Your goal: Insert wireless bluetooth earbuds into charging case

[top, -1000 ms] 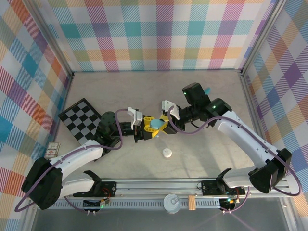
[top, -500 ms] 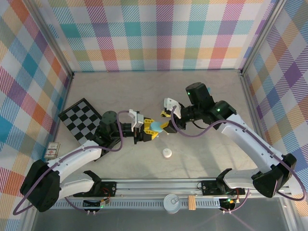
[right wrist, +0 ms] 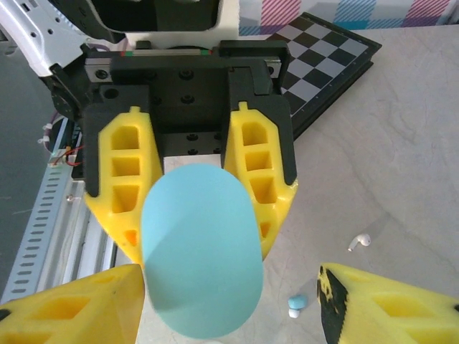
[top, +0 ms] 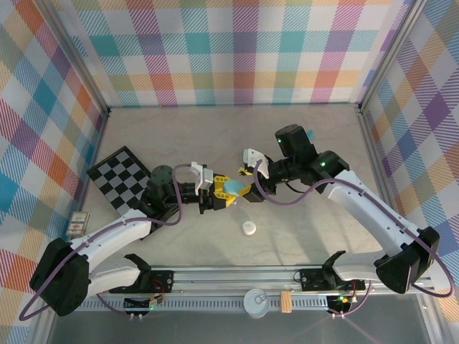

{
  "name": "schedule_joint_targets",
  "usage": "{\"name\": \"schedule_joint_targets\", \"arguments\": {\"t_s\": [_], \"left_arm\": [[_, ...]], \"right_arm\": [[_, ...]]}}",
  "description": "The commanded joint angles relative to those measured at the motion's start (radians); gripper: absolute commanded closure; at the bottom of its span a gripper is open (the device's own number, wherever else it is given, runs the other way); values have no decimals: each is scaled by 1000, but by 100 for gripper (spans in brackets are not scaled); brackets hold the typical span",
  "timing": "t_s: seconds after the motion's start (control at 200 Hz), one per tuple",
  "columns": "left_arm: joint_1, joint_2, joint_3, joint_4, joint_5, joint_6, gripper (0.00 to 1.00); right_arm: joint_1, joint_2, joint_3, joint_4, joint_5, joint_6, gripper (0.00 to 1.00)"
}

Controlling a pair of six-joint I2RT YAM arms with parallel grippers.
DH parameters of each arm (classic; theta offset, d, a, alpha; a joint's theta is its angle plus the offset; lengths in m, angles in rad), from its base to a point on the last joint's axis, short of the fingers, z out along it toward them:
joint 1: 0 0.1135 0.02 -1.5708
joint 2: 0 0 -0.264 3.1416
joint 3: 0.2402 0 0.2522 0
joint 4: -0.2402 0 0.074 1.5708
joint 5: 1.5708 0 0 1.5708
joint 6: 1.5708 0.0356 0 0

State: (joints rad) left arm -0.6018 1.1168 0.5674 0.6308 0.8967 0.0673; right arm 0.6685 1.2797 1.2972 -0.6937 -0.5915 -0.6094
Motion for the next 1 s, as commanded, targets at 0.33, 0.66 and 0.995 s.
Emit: {"name": "schedule_joint_targets", "arguments": {"t_s": [0.33, 0.66, 0.995], "left_arm": [[-9, -7, 9, 57, 28, -6, 69], [-9, -12, 12, 33, 38, 13, 69], [-9, -22, 19, -8, 41, 37, 69]], "right_arm": [[-10, 5, -7, 78, 104, 87, 35], [-30, -11, 1, 76, 95, 115, 35], [-49, -41, -22, 140, 162, 150, 34]]}}
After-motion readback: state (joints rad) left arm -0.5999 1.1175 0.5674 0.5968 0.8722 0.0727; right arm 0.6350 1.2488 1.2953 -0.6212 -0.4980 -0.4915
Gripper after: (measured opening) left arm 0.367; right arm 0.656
